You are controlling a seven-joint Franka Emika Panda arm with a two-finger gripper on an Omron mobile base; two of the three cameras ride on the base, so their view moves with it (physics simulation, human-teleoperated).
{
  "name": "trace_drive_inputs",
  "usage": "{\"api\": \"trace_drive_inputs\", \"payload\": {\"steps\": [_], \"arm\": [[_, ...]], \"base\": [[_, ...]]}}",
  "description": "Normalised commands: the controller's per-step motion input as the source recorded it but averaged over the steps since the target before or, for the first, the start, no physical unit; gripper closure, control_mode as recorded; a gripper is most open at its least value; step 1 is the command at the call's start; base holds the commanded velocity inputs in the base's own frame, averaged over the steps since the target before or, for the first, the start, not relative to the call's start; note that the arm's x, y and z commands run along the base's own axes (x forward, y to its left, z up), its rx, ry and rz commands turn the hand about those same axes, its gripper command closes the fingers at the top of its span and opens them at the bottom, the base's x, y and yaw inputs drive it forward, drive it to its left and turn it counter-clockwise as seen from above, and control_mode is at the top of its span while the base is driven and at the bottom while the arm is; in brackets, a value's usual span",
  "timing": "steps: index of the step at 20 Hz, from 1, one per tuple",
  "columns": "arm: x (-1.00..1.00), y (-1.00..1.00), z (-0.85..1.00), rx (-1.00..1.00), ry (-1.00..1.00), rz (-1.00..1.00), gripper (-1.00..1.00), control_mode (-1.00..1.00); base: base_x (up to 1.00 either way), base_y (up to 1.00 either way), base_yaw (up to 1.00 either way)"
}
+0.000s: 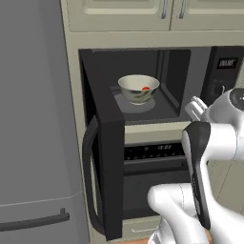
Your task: Place the bowl containing the tomato and shrimp in the microwave. Close the microwave door and press the start button to microwave the meal.
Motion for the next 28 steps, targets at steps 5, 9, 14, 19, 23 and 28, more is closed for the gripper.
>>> {"api": "trace_drive_inputs", "payload": {"steps": [5, 9, 14, 19, 23, 28], "arm": [[0.07, 0.00, 0.00, 0.00, 0.00, 0.01, -1.00, -1.00], [0.07, -0.04, 0.00, 0.00, 0.00, 0.00, -1.00, -1.00], [-0.24, -0.21, 0.00, 0.00, 0.00, 0.03, -1.00, -1.00], [-0.47, -0.01, 0.00, 0.00, -0.01, 0.13, -1.00, -1.00], [-0.76, 0.00, -0.02, 0.00, -0.02, 0.20, -1.00, -1.00], [-0.70, 0.12, 0.00, -0.07, -0.01, 0.22, -1.00, -1.00]], "base": [[0.00, 0.00, 0.00], [0.00, 0.00, 0.00], [0.00, 0.00, 0.00], [0.00, 0.00, 0.00], [0.00, 0.00, 0.00], [0.00, 0.00, 0.00]]}}
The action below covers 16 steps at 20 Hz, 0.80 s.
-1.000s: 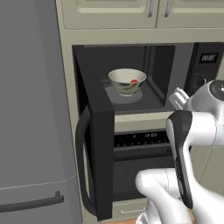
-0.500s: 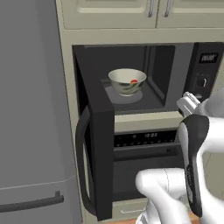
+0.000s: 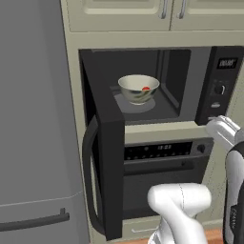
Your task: Place the bowl containing the tomato and shrimp in the microwave. Close the microwave door and press the start button to microwave the meal.
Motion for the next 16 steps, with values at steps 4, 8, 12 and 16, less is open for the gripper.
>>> {"api": "trace_drive_inputs", "payload": {"steps": [4, 8, 12, 16], "arm": [[-0.40, 0.60, 0.02, -0.28, 0.12, 0.20, -1.00, -1.00], [-0.23, 0.59, 0.00, -0.29, 0.11, 0.18, -1.00, -1.00], [-0.39, 0.37, 0.00, -0.25, 0.08, 0.20, -1.00, -1.00], [-0.65, 0.14, -0.01, -0.21, 0.01, 0.22, -1.00, -1.00]], "base": [[0.00, 0.00, 0.00], [0.00, 0.00, 0.00], [0.00, 0.00, 0.00], [0.00, 0.00, 0.00]]}}
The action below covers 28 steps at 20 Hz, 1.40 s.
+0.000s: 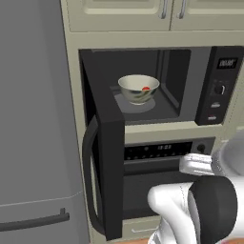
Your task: Place the bowl containing the tomato and shrimp in the microwave. Close the microwave door and press the start button to microwave the meal.
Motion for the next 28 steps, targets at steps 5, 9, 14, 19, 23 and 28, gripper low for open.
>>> {"api": "trace_drive_inputs", "payload": {"steps": [5, 9, 14, 19, 23, 28], "arm": [[-0.43, 0.34, -0.02, -0.22, 0.08, 0.19, -1.00, -1.00], [-0.14, 0.57, 0.00, -0.24, 0.10, 0.13, -1.00, -1.00], [-0.11, 0.65, 0.00, -0.23, 0.03, 0.11, -1.00, -1.00], [-0.23, 0.62, -0.04, -0.23, 0.00, 0.09, -1.00, -1.00], [-0.06, 0.59, -0.02, -0.21, 0.00, 0.04, -1.00, -1.00], [0.00, 0.67, 0.00, -0.17, 0.00, 0.00, -1.00, -1.00]], "base": [[0.00, 0.00, 0.00], [0.00, 0.00, 0.00], [0.00, 0.00, 0.00], [0.00, 0.00, 0.00], [0.00, 0.00, 0.00], [0.00, 0.00, 0.00]]}}
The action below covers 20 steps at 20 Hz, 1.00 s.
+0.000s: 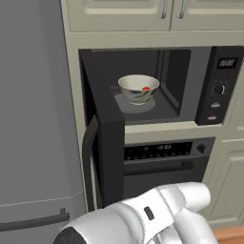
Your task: Place the bowl containing the tomato and shrimp in the microwave. Close the microwave door and press the start button to microwave the meal.
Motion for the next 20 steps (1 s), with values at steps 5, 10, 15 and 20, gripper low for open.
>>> {"api": "trace_drive_inputs", "payload": {"steps": [5, 10, 15, 20], "arm": [[0.00, 0.69, -0.07, -0.17, 0.00, 0.00, -1.00, -1.00], [0.03, 0.67, -0.10, -0.15, 0.00, -0.02, -1.00, -1.00], [0.03, 0.68, -0.08, -0.14, 0.00, -0.04, -1.00, -1.00], [0.18, 0.59, -0.09, -0.12, 0.00, -0.06, -1.00, -1.00]], "base": [[0.00, 0.00, 0.00], [0.00, 0.00, 0.00], [0.00, 0.00, 0.00], [0.00, 0.00, 0.00]]}}
